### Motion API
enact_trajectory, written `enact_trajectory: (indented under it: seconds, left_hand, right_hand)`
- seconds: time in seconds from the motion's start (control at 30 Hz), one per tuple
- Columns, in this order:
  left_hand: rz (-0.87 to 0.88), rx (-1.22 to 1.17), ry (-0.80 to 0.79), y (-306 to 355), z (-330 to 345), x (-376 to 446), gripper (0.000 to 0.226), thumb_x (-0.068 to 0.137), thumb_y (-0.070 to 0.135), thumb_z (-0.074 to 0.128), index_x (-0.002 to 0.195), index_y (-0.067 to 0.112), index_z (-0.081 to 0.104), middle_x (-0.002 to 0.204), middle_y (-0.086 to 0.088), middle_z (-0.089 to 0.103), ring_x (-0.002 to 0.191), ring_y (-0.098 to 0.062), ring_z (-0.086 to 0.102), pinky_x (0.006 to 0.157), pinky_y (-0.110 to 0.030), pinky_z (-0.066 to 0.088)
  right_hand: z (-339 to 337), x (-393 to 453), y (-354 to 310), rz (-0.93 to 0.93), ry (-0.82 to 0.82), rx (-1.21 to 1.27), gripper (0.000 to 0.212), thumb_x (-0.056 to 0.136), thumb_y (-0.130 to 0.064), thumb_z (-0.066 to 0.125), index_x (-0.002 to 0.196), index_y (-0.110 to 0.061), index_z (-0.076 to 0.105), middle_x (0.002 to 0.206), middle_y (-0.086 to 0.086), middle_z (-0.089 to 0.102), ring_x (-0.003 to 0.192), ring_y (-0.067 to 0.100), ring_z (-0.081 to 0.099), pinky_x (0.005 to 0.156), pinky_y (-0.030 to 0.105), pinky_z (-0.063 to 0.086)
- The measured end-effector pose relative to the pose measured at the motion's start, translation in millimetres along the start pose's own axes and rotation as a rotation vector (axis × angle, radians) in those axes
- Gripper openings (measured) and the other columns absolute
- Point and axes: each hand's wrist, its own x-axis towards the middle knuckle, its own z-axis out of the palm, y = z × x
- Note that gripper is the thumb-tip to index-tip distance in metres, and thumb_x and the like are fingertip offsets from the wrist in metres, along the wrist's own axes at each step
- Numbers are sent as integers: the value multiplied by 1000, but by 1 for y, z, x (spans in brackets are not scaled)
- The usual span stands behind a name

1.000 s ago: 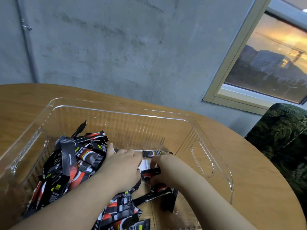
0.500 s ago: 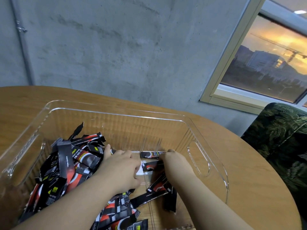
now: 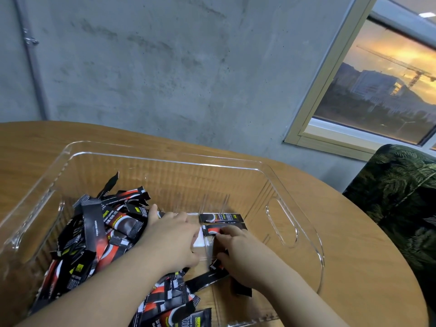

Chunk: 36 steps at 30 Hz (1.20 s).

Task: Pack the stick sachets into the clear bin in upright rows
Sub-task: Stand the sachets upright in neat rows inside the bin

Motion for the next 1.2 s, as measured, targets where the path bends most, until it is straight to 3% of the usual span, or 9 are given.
enact_trajectory:
  seconds: [0.13,0.23,0.33,0.5,0.67,0.77,0.9,1.07,1.2]
  left_hand:
    - [9,2,-4,-1,2,-1,49,81,47,55,127,36,43,132,11,43,129,-17,38,113,-58,-2]
    - [31,23,-14,-2,3,-1,62,86,52,50,143,46,27,145,9,34,137,-17,29,113,-59,-5]
    - [41,52,-40,-3,4,0,61,89,54,45,145,50,21,151,7,26,140,-18,23,113,-60,-7]
    - [29,94,-54,-2,5,1,61,88,54,43,145,48,22,151,7,27,140,-19,24,113,-59,-7]
    - [21,76,-35,-3,7,1,70,88,59,42,148,47,8,150,9,28,139,-18,26,114,-58,-4]
    - [15,58,-16,-2,6,1,67,88,55,43,147,43,16,148,9,30,137,-18,29,115,-57,-3]
    - [11,58,-11,-2,5,1,58,86,53,44,140,34,32,141,7,37,133,-19,34,114,-56,-2]
    - [27,60,-39,-2,3,0,60,87,55,43,144,48,25,145,8,32,136,-18,29,114,-57,-4]
    - [26,57,-44,-2,2,-1,64,88,55,44,145,50,16,146,7,32,137,-18,29,114,-57,-4]
  right_hand:
    - [-6,-8,2,-13,22,27,52,97,-19,45,147,-22,31,154,-4,24,135,21,32,112,32,28]
    - [-14,-17,9,25,47,4,49,90,-4,49,137,-20,47,142,-1,37,128,21,41,104,28,35]
    - [-17,-22,13,61,-6,-49,42,88,0,50,127,-16,54,126,4,48,114,23,48,94,29,40]
    - [-13,-12,9,114,-38,-35,29,91,-10,54,119,-14,58,120,6,50,109,25,52,90,32,43]
    - [-11,1,7,187,7,2,23,88,-5,54,110,-11,59,116,7,53,102,27,57,82,32,45]
    - [-11,3,5,216,57,37,22,89,-3,54,108,-10,59,109,5,52,90,23,53,78,28,44]
    - [-10,0,5,207,109,56,20,90,-5,54,108,-11,60,113,6,55,100,23,56,78,27,42]
    - [-9,0,2,221,145,52,13,92,-10,53,101,-10,63,104,6,62,89,23,58,73,29,45]
    - [-10,1,1,258,165,69,11,93,-18,54,98,-11,62,89,3,54,78,21,50,66,26,42]
